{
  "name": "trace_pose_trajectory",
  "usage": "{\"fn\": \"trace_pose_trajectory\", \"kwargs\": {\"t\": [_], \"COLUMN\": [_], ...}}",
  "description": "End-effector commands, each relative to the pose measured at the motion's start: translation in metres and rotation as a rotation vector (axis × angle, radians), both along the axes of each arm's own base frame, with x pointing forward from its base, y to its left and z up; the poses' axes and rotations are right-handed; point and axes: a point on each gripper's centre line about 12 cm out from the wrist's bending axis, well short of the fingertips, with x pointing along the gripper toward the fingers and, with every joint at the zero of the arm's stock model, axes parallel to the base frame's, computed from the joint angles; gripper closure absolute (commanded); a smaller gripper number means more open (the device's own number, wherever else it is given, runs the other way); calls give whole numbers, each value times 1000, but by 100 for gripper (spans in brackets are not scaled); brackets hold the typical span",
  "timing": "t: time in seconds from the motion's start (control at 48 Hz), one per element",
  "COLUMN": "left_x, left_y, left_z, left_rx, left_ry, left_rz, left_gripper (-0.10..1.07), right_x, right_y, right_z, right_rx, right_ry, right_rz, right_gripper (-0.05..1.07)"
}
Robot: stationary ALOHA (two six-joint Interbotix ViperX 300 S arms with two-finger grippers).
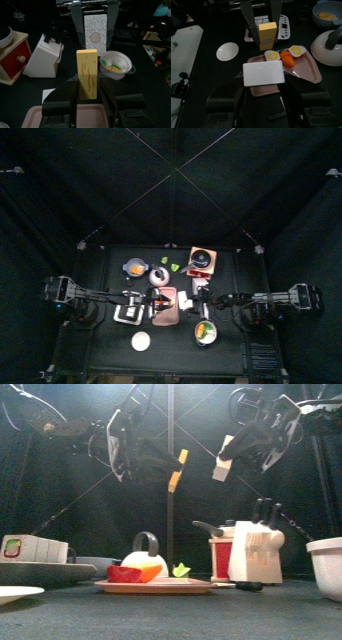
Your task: Place egg block below plate
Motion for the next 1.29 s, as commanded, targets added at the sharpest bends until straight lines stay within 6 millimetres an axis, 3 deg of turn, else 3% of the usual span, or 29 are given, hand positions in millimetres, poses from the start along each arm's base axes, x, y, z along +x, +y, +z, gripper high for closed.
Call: {"fn": "trace_pose_trajectory", "kwargs": {"t": [0.0, 0.542, 0.833, 0.958, 1.271], "left_x": [1, 1, 2, 1, -6], "left_y": [0, -7, -20, -34, -94], "left_z": [10, 5, -6, -10, -26], "left_rx": [0, 8, 18, 25, 95], "left_ry": [-35, -1, 103, 164, 353], "left_rz": [-1, -24, -62, -102, -275], "left_gripper": [51, 51, 51, 51, 52], "right_x": [-1, -1, -2, -2, -4], "right_y": [0, 1, 1, 2, 4], "right_z": [9, 9, 8, 7, 5], "right_rx": [2, 2, 3, 5, 10], "right_ry": [-29, -29, -26, -24, -21], "right_rz": [0, 2, 2, 4, 11], "right_gripper": [50, 50, 50, 50, 50]}}
